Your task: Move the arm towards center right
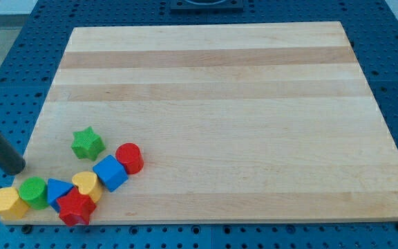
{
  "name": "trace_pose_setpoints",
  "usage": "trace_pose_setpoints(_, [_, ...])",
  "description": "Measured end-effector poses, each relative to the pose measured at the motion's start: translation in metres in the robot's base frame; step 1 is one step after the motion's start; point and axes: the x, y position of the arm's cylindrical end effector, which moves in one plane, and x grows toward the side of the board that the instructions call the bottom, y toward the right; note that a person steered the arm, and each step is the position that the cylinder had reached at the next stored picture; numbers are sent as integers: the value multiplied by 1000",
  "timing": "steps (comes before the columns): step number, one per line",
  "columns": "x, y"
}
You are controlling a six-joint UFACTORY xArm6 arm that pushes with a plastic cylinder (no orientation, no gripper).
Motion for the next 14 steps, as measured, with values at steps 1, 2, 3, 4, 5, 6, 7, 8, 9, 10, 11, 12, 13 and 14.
trace_pose_setpoints(1, [10, 0])
trace_pose_setpoints(2, [20, 0])
trace_pose_setpoints(3, [24, 2])
trace_pose_setpoints(4, [24, 35])
trace_pose_setpoints(5, [24, 82])
trace_pose_setpoints(6, [15, 118])
trace_pose_setpoints(7, [3, 121])
trace_pose_setpoints(8, [-20, 122])
trace_pose_setpoints(9, [-48, 154])
trace_pose_setpoints(10, [-65, 192])
trace_pose_setpoints(11, [-68, 245])
trace_pose_setpoints(12, [-62, 296])
trace_pose_setpoints(13, [-32, 336])
trace_pose_setpoints(14, [18, 364])
